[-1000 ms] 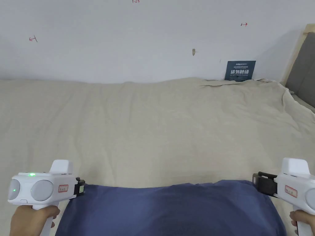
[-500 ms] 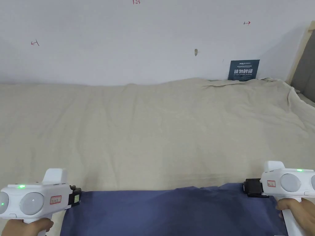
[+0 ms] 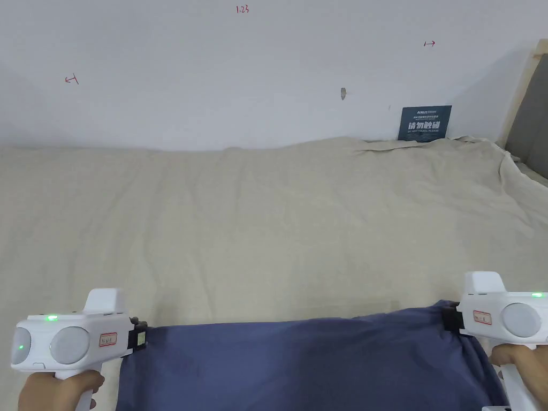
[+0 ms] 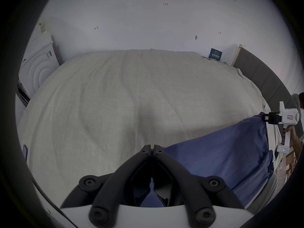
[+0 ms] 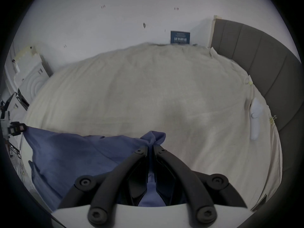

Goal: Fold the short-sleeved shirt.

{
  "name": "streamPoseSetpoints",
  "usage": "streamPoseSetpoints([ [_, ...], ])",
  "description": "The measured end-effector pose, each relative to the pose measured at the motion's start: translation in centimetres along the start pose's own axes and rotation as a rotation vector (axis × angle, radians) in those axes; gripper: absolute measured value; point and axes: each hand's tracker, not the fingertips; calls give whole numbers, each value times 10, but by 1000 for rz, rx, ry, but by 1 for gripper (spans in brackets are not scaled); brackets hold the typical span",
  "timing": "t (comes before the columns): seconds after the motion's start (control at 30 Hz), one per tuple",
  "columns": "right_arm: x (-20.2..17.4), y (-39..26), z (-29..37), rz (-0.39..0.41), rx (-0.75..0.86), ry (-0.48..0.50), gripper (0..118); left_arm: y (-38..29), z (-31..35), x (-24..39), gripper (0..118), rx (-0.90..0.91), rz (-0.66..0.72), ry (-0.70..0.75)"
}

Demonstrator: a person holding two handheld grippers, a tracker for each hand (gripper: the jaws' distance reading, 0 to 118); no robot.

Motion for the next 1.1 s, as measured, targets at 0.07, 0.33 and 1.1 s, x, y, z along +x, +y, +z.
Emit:
streamPoseSetpoints([
  [0.07, -3, -4, 29, -8, 47, 29, 5, -3, 7, -1, 0, 5, 9, 7],
  [0.33, -5, -44, 141, -47, 143, 117, 5, -26, 58, -8, 0, 39, 38, 24],
  [1.1, -3, -227, 169, -137, -30, 37, 5, -195, 92, -6, 0, -116, 57, 52],
])
